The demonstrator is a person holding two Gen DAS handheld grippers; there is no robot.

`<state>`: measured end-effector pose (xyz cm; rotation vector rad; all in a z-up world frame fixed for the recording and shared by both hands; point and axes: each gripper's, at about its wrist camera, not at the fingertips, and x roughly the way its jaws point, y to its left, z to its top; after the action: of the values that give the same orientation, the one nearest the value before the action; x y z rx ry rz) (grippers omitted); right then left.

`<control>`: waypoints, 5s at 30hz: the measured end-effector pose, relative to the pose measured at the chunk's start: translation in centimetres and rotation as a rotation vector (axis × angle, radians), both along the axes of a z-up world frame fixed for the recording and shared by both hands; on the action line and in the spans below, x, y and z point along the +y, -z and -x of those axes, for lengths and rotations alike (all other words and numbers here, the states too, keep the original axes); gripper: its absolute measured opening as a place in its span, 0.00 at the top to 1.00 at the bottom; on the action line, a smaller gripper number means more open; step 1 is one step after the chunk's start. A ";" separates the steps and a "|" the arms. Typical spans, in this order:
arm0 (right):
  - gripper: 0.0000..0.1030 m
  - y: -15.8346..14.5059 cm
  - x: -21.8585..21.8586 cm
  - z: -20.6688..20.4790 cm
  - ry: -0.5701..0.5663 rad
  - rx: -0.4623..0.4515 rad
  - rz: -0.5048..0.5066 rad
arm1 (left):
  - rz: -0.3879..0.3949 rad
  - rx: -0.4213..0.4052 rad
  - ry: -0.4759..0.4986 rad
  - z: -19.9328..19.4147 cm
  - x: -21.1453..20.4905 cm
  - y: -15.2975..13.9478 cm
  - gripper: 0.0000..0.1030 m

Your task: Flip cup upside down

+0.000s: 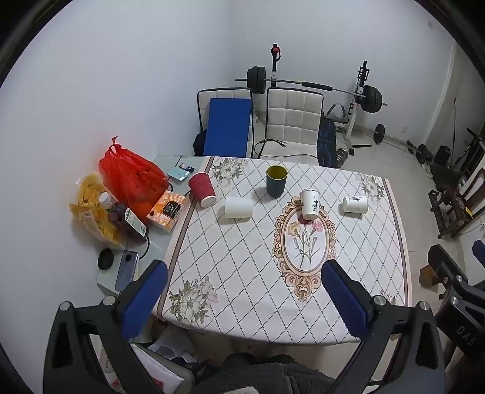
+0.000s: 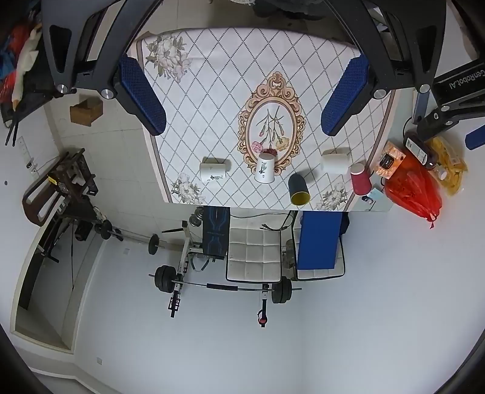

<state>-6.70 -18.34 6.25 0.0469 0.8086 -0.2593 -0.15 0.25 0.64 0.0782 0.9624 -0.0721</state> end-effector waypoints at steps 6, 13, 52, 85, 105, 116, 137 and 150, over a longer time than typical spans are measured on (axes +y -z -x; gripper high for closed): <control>0.00 -0.1 0.1 0.0 0.001 0.003 0.013 | -0.005 0.005 0.010 -0.1 -0.4 -0.1 0.00; 0.00 0.0 0.2 -0.2 0.005 0.007 0.016 | -0.006 0.003 0.014 -0.2 -0.6 -0.1 0.00; 0.00 -0.5 -0.3 -0.2 0.013 0.005 0.001 | -0.004 0.003 0.018 -0.1 -1.3 0.0 0.00; 0.00 0.4 -1.3 -0.7 0.033 0.017 -0.026 | -0.026 0.008 -0.009 -0.6 -1.9 1.2 0.00; 0.00 22.6 -3.3 -11.5 0.004 0.390 -0.097 | -0.133 0.299 -0.170 -10.5 -0.8 16.6 0.00; 0.00 31.1 -1.7 -19.0 0.008 0.553 -0.080 | -0.113 0.450 -0.137 -18.6 -0.3 24.2 0.00; 0.00 40.3 -3.3 -32.2 0.120 0.746 -0.044 | 0.549 0.815 -0.564 -34.1 8.3 37.4 0.00; 0.00 40.2 -3.4 -33.9 0.122 0.742 -0.012 | 0.543 0.802 -0.688 -38.4 11.2 40.5 0.02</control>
<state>27.21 -21.76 -33.99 0.0094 1.5478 -0.3954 38.26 11.49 -39.88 -0.8377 1.6856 0.2939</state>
